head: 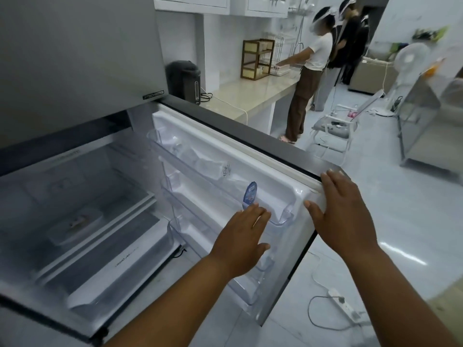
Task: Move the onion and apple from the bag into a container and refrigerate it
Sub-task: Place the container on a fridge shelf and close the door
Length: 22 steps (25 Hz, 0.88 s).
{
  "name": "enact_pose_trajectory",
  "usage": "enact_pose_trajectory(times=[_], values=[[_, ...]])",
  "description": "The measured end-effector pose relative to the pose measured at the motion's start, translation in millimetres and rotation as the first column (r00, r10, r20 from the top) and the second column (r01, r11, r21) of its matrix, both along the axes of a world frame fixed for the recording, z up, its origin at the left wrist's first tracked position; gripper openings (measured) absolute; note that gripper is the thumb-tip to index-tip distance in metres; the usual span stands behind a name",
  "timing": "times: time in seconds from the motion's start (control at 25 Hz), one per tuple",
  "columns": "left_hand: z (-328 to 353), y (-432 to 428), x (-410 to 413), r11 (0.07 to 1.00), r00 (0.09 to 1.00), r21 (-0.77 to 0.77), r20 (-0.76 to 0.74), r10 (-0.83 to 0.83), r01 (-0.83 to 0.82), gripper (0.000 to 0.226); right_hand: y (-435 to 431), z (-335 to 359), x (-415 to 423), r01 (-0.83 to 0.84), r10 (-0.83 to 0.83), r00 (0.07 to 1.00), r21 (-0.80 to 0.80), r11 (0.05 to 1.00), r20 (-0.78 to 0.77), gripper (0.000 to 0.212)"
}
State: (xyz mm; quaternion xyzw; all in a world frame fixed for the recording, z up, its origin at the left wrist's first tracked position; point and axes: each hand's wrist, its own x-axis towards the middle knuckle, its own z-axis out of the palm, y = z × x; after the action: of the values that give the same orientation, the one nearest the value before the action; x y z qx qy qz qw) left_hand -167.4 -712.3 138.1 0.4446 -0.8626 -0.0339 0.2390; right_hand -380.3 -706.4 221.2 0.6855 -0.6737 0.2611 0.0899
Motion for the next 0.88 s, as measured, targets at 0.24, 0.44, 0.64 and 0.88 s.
enact_pose_trajectory(times=[0.24, 0.44, 0.64, 0.88], values=[[-16.1, 26.8, 23.4, 0.994, 0.982, -0.004, -0.154, 0.105, -0.107, 0.06, 18.7, -3.3, 14.2, -0.076, 0.08, 0.997, -0.194, 0.978, 0.011, 0.041], [-22.8, 63.2, 77.3, 0.974, 0.913, 0.048, -0.34, 0.226, -0.223, 0.049, 49.7, -11.3, 45.8, -0.325, 0.382, 0.922, -0.418, 0.848, 0.059, 0.02], [-28.5, 98.7, 143.8, 0.918, 0.804, 0.095, -0.454, 0.383, -0.384, 0.038, 69.3, -26.6, 118.7, -0.607, 0.742, 0.646, -0.47, 0.641, 0.177, 0.033], [-26.7, 138.5, 236.1, 0.793, 0.592, 0.282, -0.542, 0.596, -0.54, 0.03, 63.7, -30.9, 207.3, -0.87, 0.915, 0.391, -0.283, 0.404, 0.103, 0.048]])
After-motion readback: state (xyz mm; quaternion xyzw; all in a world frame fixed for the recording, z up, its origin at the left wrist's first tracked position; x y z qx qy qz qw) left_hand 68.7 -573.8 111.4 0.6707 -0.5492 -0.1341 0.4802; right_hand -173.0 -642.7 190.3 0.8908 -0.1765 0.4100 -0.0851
